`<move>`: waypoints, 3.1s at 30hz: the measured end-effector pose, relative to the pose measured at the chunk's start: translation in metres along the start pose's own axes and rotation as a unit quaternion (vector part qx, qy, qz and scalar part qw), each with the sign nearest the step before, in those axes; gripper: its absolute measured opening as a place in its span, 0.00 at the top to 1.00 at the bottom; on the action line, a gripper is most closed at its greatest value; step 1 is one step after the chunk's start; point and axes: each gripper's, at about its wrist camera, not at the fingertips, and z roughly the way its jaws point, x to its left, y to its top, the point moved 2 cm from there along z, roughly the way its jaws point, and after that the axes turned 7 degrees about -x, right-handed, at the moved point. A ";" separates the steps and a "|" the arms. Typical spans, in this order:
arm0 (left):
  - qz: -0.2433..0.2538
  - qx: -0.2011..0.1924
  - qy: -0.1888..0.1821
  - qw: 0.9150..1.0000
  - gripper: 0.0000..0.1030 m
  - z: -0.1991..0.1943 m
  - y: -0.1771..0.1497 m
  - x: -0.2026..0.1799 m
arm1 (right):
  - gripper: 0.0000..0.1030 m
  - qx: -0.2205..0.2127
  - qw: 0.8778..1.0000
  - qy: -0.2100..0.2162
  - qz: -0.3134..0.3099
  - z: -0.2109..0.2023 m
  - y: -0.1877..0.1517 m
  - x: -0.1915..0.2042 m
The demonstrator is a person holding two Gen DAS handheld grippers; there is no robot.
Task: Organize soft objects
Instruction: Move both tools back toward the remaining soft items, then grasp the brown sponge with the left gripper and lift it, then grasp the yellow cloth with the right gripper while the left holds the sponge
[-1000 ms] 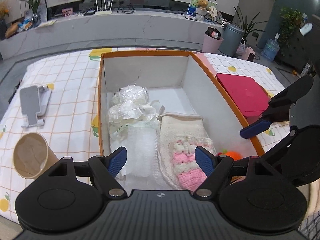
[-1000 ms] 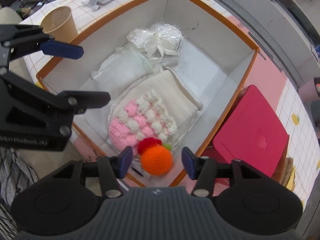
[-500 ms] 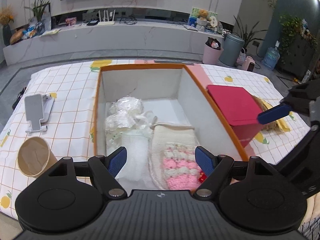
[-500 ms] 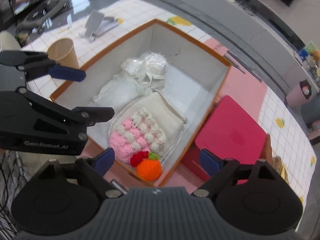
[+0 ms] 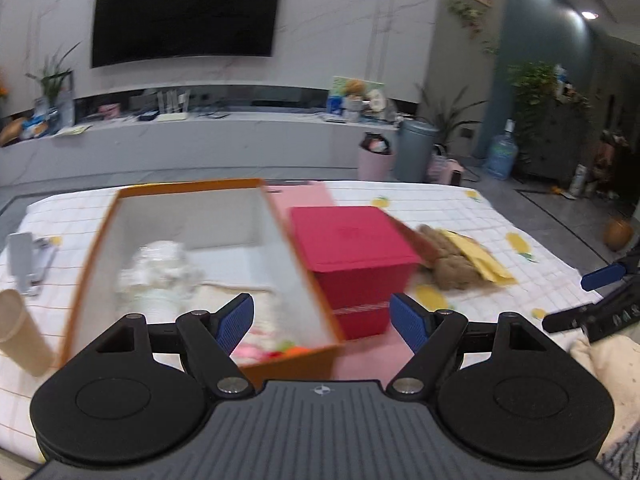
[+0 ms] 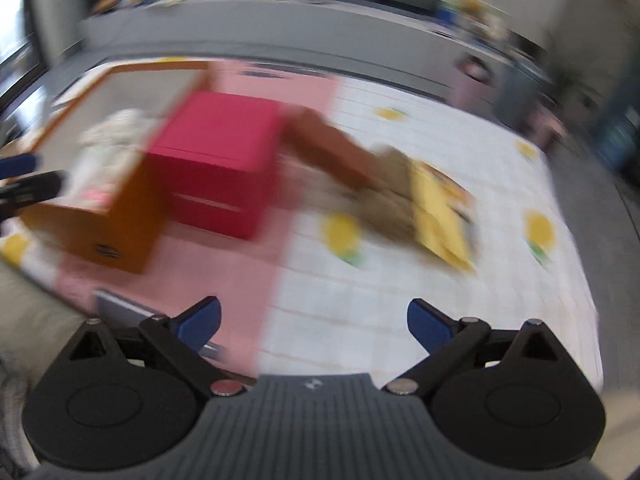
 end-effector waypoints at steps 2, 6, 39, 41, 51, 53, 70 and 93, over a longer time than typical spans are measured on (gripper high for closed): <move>0.019 0.001 -0.012 1.000 0.11 0.003 -0.006 -0.019 | 0.05 -0.007 0.999 -0.031 0.037 0.001 -0.017 -0.027; 0.070 0.014 -0.022 0.997 0.11 0.018 -0.017 -0.058 | 0.04 -0.043 0.990 -0.071 0.112 0.011 -0.037 -0.070; 0.713 0.116 0.025 0.692 0.14 0.264 -0.061 -0.216 | 0.05 -0.155 0.985 -0.032 0.068 0.174 -0.034 -0.120; 0.709 0.135 0.035 0.691 0.19 0.280 -0.062 -0.212 | 0.06 -0.152 0.984 -0.029 0.085 0.173 -0.035 -0.123; 0.713 0.140 0.072 0.683 0.57 0.312 -0.071 -0.203 | 0.05 -0.152 0.983 -0.029 0.102 0.174 -0.036 -0.128; 0.706 0.131 0.073 0.692 0.58 0.298 -0.069 -0.203 | 0.05 -0.150 0.983 -0.025 0.099 0.176 -0.038 -0.127; 0.552 0.041 -0.023 0.833 0.60 0.124 -0.029 -0.215 | 0.94 -0.090 0.994 0.058 0.016 0.178 -0.038 -0.110; 0.136 -0.011 -0.067 0.988 0.60 0.026 -0.052 -0.133 | 0.27 -0.171 0.980 -0.048 -0.084 0.171 -0.049 -0.092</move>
